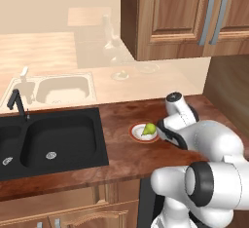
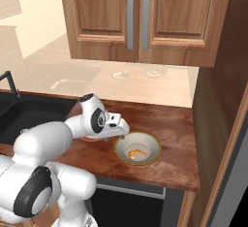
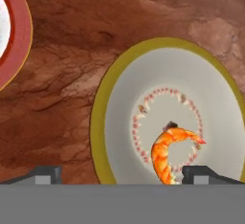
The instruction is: Remove the pear from the bowl and place it on the small plate. Then place the bowl with only the shrimp in the microwave, close the door, and press the start button to microwave the shrimp.
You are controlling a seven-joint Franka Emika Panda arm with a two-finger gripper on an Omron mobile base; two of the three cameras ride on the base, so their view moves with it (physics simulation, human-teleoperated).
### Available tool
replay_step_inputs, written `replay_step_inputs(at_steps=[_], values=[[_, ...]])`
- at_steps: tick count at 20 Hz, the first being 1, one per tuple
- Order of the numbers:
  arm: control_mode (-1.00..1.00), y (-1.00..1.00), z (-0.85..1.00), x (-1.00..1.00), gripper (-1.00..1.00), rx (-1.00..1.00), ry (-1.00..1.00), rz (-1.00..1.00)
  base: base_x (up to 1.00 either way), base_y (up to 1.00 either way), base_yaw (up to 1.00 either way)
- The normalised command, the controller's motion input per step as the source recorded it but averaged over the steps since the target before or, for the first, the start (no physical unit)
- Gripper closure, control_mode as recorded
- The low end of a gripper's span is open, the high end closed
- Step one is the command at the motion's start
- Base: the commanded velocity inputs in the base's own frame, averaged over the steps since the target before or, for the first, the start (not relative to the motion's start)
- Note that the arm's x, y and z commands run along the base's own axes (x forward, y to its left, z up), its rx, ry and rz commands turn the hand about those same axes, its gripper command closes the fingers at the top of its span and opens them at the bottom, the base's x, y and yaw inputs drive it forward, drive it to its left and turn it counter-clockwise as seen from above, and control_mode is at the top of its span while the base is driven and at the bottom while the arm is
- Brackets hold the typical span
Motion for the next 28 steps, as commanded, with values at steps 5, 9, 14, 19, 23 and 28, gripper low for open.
replay_step_inputs(at_steps=[5,9,14,19,23,28], values=[[-1.0,0.0,-0.3,0.09,-1.0,0.0,0.09,-0.02,0.0,0.0,0.0],[-1.0,0.0,-0.32,0.09,-1.0,-0.01,0.11,0.0,0.0,0.0,0.0],[-1.0,0.0,-0.27,0.08,-1.0,-0.01,0.1,0.0,0.0,0.0,0.0],[-1.0,0.0,-0.16,0.0,-1.0,0.0,0.05,0.0,0.0,0.0,0.0],[-1.0,0.0,-0.21,0.0,1.0,0.0,0.07,0.0,0.0,0.0,0.0],[-1.0,-0.05,-0.23,0.0,1.0,0.0,0.07,0.0,0.0,0.0,0.0]])
